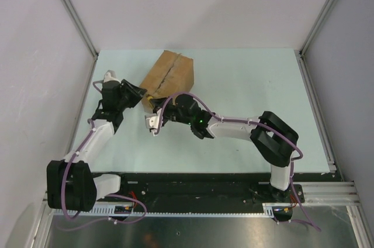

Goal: Unpack the express box

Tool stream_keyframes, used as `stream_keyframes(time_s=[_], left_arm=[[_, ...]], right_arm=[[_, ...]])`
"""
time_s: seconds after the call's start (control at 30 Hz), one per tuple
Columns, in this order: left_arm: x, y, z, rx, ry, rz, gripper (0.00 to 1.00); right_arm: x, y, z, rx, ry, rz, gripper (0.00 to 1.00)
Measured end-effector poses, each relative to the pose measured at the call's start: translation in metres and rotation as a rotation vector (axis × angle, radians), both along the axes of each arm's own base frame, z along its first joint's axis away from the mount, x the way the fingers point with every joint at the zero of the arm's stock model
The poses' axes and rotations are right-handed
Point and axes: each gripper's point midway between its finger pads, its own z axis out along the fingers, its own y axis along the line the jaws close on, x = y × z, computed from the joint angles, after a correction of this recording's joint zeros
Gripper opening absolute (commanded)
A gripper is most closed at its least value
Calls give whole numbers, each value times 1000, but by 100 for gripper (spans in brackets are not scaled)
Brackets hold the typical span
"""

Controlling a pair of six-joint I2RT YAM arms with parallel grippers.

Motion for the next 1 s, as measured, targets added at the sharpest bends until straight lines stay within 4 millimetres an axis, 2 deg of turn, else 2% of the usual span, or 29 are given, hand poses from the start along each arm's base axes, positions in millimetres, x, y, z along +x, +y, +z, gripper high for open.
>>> stream_keyframes(time_s=[0.27,1.0], left_arm=[[5,-1,0,-4,3,-17,34],[5,-8,1,-21,4,-65,34]], right_arm=[[-2,-7,2,-28,1,0,0],[-11,-46,1,-63,45,-26,0]])
